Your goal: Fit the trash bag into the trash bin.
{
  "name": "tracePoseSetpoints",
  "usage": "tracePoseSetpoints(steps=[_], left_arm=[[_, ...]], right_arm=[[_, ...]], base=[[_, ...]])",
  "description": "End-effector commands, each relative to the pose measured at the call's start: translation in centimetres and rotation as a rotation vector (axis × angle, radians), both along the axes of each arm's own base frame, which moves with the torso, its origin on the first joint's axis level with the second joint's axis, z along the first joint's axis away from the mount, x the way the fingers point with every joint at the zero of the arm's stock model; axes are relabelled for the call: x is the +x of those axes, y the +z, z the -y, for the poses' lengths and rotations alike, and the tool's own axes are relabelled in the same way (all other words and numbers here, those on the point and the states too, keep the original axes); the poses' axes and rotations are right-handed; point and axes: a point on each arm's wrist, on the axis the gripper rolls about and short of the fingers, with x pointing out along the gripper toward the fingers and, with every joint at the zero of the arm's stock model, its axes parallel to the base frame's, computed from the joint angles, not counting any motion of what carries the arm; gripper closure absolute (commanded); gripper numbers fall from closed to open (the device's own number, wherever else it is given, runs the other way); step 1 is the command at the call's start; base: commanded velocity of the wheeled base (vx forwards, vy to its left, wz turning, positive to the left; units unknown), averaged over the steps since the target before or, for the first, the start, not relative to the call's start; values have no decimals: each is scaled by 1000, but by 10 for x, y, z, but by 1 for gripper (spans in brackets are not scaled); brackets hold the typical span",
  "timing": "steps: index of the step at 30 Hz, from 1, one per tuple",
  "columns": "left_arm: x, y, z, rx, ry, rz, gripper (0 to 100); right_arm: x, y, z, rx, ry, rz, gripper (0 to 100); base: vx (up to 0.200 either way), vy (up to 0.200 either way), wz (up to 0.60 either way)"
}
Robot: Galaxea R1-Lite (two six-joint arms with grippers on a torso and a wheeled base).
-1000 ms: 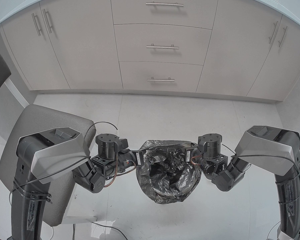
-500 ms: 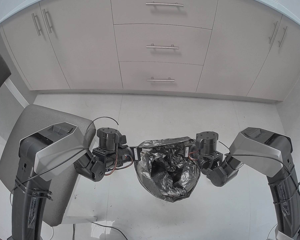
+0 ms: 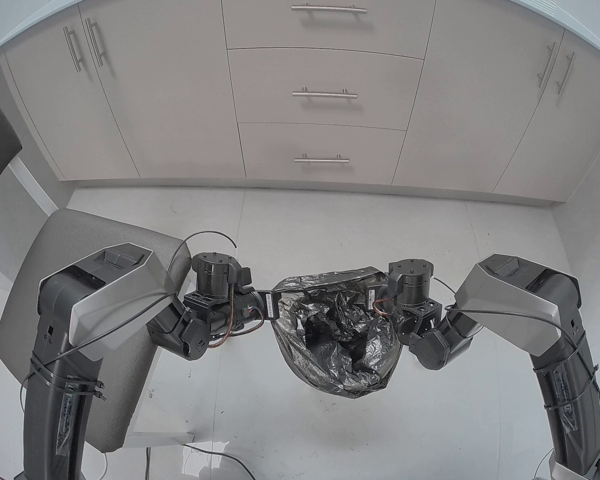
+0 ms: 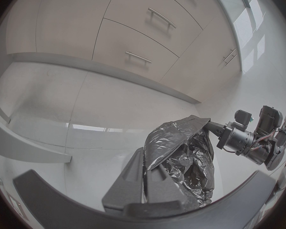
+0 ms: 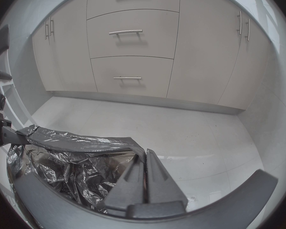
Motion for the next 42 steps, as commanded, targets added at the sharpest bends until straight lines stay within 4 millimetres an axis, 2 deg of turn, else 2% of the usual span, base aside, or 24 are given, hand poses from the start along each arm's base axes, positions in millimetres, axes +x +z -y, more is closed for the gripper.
tracePoseSetpoints(steps=[1,8,22,23,34,42], left_arm=[[-1,-6,0,6,-1,-12,100],[-1,-10,0,9,0,-23,100],[-7,-10,2,22,3,-45,100],[-7,-11,2,24,2,-45,0],[-6,-13,0,24,12,-49,0],[-6,-13,0,25,12,-51,0]], right_arm=[[2,4,-2,-3,3,10,100],[5,2,-2,-26,10,14,100],[-1,18,-6,-23,25,34,100],[0,20,-5,-21,21,39,100],[6,24,-3,-12,18,57,100],[13,16,2,-33,7,42,100]], base=[[0,0,0],[0,0,0],[0,0,0],[0,0,0],[0,0,0],[0,0,0]])
